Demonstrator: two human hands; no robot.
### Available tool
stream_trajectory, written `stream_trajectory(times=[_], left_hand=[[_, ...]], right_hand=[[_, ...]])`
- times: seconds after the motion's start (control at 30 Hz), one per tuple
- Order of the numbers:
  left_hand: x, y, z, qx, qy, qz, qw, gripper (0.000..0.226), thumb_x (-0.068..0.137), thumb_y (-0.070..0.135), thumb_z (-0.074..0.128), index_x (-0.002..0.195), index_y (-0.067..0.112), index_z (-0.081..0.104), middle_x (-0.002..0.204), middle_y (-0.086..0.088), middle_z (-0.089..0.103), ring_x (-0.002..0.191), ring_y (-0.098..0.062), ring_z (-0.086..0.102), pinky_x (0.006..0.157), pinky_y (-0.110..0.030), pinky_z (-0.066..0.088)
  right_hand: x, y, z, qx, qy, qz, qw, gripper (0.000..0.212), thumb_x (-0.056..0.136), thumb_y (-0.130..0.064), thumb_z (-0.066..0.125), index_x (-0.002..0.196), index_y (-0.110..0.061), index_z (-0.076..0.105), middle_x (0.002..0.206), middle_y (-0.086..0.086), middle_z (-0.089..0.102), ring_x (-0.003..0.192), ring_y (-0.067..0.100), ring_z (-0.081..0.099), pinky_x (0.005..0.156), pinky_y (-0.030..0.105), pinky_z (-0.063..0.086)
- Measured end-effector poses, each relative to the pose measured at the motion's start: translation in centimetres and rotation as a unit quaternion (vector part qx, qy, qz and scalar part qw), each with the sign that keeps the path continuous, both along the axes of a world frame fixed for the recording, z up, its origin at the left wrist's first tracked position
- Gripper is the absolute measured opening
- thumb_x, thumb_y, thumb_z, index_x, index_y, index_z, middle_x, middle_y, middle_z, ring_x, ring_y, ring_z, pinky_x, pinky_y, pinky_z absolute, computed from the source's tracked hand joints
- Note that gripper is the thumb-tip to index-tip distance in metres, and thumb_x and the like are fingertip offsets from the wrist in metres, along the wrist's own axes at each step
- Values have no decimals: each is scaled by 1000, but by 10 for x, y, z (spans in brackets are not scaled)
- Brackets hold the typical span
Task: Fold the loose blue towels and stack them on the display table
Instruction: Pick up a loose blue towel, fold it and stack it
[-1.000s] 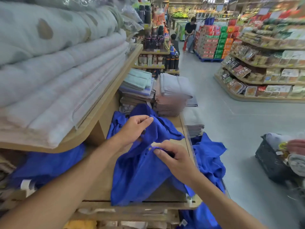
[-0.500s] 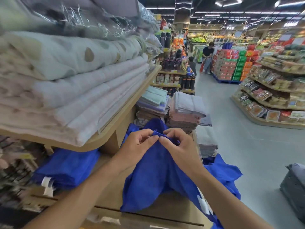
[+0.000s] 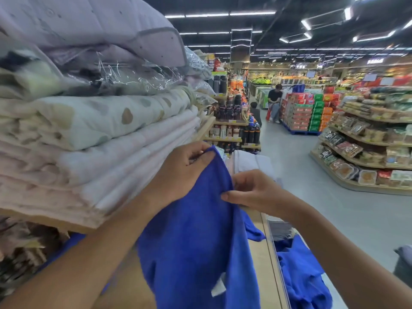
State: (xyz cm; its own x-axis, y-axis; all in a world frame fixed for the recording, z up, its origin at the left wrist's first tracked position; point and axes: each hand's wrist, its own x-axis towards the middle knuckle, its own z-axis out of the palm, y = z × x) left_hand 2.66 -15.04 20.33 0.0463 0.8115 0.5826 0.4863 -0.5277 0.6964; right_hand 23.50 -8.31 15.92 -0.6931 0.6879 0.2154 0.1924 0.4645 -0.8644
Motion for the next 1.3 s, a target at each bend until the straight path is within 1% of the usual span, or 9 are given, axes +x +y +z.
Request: stream_trajectory(times=[0.13, 0.27, 0.33, 0.63, 0.73, 0.83, 1.0, 1.13, 1.3], left_hand=[[-3, 3, 39, 63, 34, 38, 997, 19, 99, 28, 57, 86, 36, 67, 82, 10, 69, 76, 7, 60, 68, -12, 43], [-6, 5, 61, 105, 62, 72, 990, 15, 100, 26, 60, 88, 28, 69, 87, 6, 68, 79, 2, 65, 70, -14, 44], [-2, 5, 64, 113, 77, 68, 988, 14, 100, 28, 60, 92, 23, 71, 87, 3, 67, 83, -4, 67, 69, -14, 44], [5, 10, 59, 123, 96, 73, 985, 14, 100, 33, 58, 91, 36, 68, 85, 15, 66, 80, 9, 62, 66, -15, 45], [6, 12, 62, 135, 95, 90, 982, 14, 100, 35, 57, 92, 42, 67, 84, 25, 66, 83, 9, 61, 66, -13, 46], [0, 15, 64, 141, 81, 105, 981, 14, 100, 35, 57, 95, 33, 70, 85, 11, 67, 82, 5, 62, 68, -28, 51], [-2, 13, 62, 132, 71, 103, 983, 13, 100, 33, 58, 96, 34, 70, 86, 18, 70, 87, 8, 64, 72, -28, 52], [-8, 8, 54, 126, 63, 108, 984, 12, 101, 29, 59, 98, 33, 71, 85, 24, 69, 87, 9, 64, 65, -19, 50], [-26, 3, 48, 137, 50, 139, 980, 14, 100, 31, 58, 97, 28, 72, 87, 2, 71, 77, -6, 64, 62, -22, 48]], right_hand=[[13, -4, 8, 37, -65, -15, 997, 40, 79, -39, 71, 86, 0, 71, 78, 22, 65, 72, 26, 60, 66, 45, 45], [23, -18, 15, 105, -127, -109, 980, 31, 65, -46, 55, 55, -17, 47, 53, -12, 34, 51, 9, 33, 53, 31, 26], [20, -28, 15, 139, -147, -144, 969, 41, 70, -55, 56, 51, -22, 41, 48, -9, 30, 45, 7, 28, 48, 26, 22], [36, -25, 7, 254, -206, -319, 890, 25, 63, -42, 46, 57, -18, 47, 48, -2, 48, 45, 12, 41, 45, 27, 26], [45, -17, 0, 214, -217, -298, 904, 25, 62, -37, 45, 63, -13, 51, 53, 0, 51, 52, 20, 46, 48, 31, 35], [60, -13, -14, 172, -237, -300, 908, 27, 61, -39, 47, 60, -12, 49, 51, 2, 49, 54, 22, 47, 51, 33, 35], [70, -20, -35, 157, -252, -325, 898, 23, 67, -60, 56, 61, -38, 56, 51, -17, 54, 47, 9, 46, 47, 28, 32], [72, -23, -47, 171, -190, -315, 914, 26, 75, -45, 59, 58, -27, 52, 56, -17, 56, 49, 8, 47, 49, 29, 34], [82, -25, -51, 145, 6, -311, 939, 23, 70, -15, 53, 61, -35, 52, 53, -15, 44, 53, 5, 39, 51, 15, 30]])
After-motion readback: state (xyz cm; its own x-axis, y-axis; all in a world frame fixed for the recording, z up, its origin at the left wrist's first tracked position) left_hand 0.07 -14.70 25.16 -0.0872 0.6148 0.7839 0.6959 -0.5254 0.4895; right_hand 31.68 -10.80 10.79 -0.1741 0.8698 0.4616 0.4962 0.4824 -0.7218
